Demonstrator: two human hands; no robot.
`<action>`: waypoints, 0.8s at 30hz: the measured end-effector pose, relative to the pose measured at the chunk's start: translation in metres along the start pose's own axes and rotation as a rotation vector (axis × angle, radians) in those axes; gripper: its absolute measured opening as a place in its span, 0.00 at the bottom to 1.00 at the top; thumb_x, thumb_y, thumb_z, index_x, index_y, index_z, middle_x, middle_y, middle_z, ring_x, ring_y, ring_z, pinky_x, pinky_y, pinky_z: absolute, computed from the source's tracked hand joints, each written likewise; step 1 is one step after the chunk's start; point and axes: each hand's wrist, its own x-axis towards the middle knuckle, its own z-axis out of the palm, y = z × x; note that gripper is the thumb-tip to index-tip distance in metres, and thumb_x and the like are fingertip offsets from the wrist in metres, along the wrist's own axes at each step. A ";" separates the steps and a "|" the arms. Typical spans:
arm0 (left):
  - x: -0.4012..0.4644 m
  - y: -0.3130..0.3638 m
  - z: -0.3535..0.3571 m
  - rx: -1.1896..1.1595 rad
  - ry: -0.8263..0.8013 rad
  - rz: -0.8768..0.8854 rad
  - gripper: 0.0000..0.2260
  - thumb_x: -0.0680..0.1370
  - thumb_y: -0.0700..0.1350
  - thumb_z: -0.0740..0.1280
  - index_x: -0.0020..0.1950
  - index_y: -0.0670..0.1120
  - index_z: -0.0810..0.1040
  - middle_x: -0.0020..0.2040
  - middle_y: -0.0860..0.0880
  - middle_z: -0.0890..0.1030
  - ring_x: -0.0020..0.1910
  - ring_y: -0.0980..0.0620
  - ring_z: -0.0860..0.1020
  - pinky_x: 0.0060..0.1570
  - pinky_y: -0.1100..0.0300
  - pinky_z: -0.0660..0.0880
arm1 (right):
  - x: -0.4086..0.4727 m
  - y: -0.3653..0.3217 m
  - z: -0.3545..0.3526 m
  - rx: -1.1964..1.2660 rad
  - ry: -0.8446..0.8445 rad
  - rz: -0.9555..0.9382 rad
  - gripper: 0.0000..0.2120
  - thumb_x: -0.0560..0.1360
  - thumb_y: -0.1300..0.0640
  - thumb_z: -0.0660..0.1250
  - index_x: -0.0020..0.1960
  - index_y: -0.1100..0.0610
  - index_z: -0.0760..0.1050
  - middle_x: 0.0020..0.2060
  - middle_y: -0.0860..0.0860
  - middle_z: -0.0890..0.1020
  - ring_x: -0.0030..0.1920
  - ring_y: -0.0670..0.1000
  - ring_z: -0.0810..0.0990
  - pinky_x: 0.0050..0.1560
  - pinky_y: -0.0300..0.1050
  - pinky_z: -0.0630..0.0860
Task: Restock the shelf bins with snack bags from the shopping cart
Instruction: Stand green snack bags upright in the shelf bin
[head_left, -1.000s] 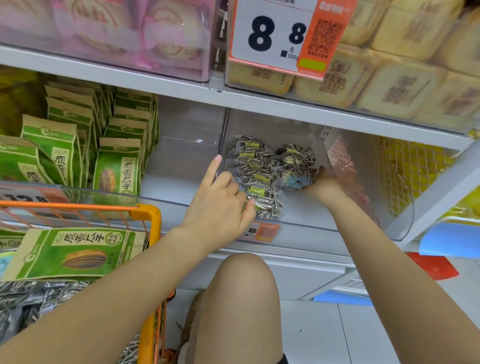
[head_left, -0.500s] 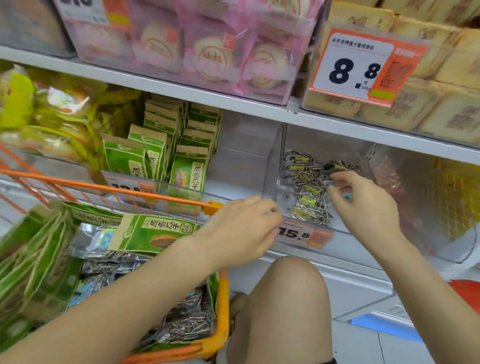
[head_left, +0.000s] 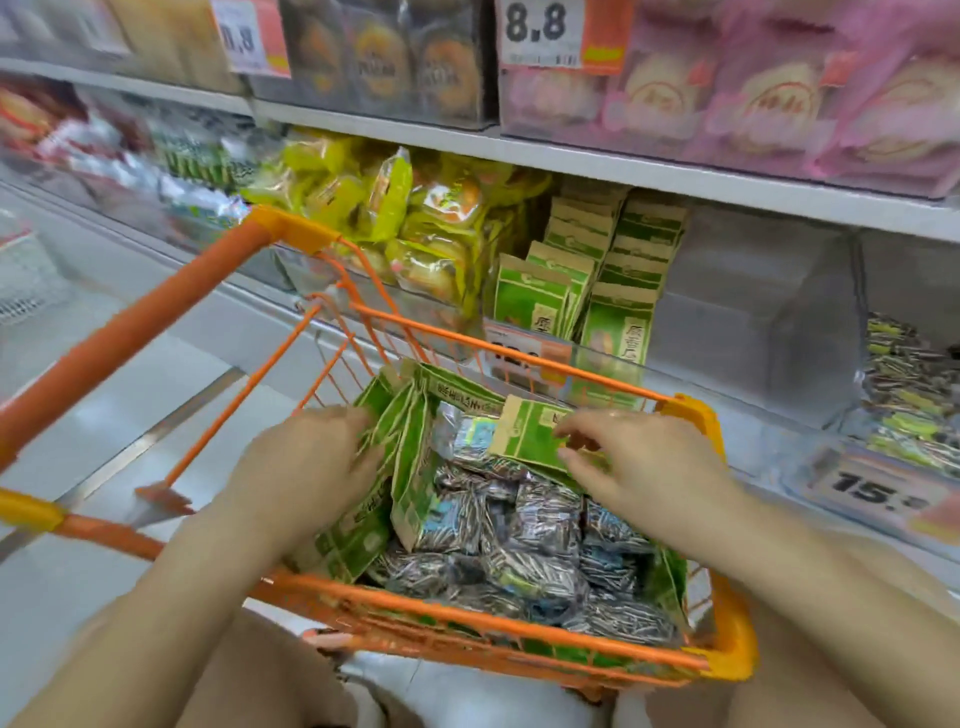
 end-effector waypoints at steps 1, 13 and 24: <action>-0.002 -0.006 0.000 -0.009 -0.004 -0.025 0.14 0.78 0.54 0.60 0.61 0.51 0.75 0.55 0.48 0.80 0.54 0.46 0.78 0.48 0.52 0.77 | 0.008 -0.008 0.003 0.021 -0.023 -0.016 0.15 0.80 0.43 0.56 0.63 0.44 0.73 0.54 0.43 0.81 0.55 0.49 0.80 0.47 0.45 0.76; 0.005 0.048 0.016 0.226 -0.196 -0.083 0.22 0.78 0.60 0.61 0.31 0.47 0.65 0.29 0.52 0.68 0.31 0.51 0.71 0.33 0.60 0.69 | 0.039 0.000 0.047 0.138 -0.073 0.103 0.12 0.79 0.48 0.59 0.61 0.46 0.75 0.53 0.45 0.82 0.53 0.49 0.79 0.49 0.49 0.78; -0.002 0.024 -0.042 -1.461 0.130 -0.431 0.09 0.71 0.48 0.68 0.44 0.45 0.84 0.48 0.45 0.84 0.41 0.51 0.80 0.40 0.54 0.73 | 0.027 -0.009 0.040 0.394 0.040 -0.146 0.47 0.67 0.34 0.70 0.75 0.34 0.43 0.74 0.33 0.51 0.75 0.40 0.52 0.73 0.43 0.55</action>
